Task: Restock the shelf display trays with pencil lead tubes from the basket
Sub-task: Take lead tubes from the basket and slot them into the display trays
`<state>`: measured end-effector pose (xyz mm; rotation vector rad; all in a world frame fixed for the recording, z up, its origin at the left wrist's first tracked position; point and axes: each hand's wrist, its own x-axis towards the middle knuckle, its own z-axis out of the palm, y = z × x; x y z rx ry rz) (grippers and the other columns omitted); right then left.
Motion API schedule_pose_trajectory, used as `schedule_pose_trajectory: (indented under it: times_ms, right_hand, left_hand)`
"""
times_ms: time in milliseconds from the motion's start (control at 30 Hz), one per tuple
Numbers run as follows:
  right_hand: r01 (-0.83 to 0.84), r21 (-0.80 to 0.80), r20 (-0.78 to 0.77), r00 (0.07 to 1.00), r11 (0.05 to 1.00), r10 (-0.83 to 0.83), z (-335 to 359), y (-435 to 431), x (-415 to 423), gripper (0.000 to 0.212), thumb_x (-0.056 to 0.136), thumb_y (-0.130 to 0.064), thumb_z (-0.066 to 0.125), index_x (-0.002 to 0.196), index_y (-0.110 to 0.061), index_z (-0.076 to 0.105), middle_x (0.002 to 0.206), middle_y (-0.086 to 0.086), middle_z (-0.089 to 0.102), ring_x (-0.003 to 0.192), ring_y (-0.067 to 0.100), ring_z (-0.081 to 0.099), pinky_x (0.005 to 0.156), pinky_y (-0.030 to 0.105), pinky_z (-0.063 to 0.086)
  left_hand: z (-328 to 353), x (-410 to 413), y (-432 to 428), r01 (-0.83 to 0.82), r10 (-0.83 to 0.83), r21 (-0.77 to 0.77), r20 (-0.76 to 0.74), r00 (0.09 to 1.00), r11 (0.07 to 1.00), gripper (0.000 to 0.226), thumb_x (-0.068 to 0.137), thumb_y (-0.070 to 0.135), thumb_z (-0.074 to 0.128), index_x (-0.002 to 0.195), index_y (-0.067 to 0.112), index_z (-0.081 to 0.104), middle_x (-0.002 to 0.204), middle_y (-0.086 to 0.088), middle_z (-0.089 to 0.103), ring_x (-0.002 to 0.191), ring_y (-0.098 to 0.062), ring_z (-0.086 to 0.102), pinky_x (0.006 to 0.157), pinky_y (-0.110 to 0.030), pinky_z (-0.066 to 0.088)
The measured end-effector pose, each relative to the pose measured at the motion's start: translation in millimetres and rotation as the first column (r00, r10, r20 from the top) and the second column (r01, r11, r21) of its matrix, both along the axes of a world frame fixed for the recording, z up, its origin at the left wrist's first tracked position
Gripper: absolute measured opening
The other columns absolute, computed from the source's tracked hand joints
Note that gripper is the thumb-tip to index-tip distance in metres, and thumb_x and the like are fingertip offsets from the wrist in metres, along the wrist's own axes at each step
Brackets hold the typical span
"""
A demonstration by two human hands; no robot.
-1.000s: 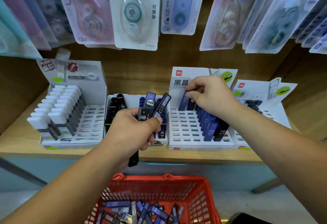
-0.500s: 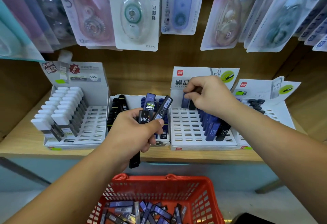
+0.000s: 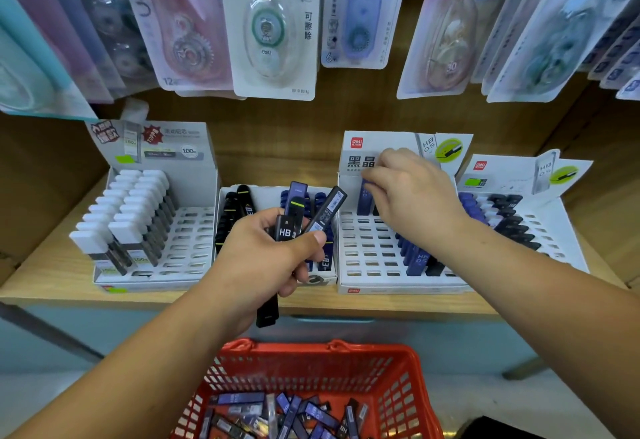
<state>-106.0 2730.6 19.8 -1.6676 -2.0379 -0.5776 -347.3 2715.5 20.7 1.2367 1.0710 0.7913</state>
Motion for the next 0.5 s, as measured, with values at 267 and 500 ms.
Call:
schedule_pose_trajectory:
  times_ms: [267,500]
  right_hand:
    - [0.042,-0.155,-0.369,0.924,0.987,-0.097,10.0,7.0,6.0,0.006,0.090,-0.015,0.077,0.095,-0.016,0.080,0.098,0.000,0.075,0.093,0.024,0.068,0.086,0.046,0.058]
    - [0.042,-0.178,-0.243,0.966,0.983,-0.085,16.2,2.1,14.2,0.014,0.094,-0.017,0.070,0.103,-0.022,0.081,0.103,-0.003,0.074,0.102,0.026,0.065,0.081,0.046,0.057]
  left_hand:
    - [-1.2,1.4,-1.0,0.006,-0.006,-0.002,0.011,1.000,1.000,0.010,0.094,0.007,0.074,0.101,0.004,0.068,0.084,-0.024,0.073,0.051,-0.018,0.050,0.042,-0.025,0.032]
    - [-2.1,1.9,-1.3,-0.008,0.008,-0.003,0.013,1.000,1.000,0.009,0.094,0.006,0.073,0.100,0.001,0.068,0.086,-0.028,0.071,0.051,-0.018,0.049,0.044,-0.026,0.031]
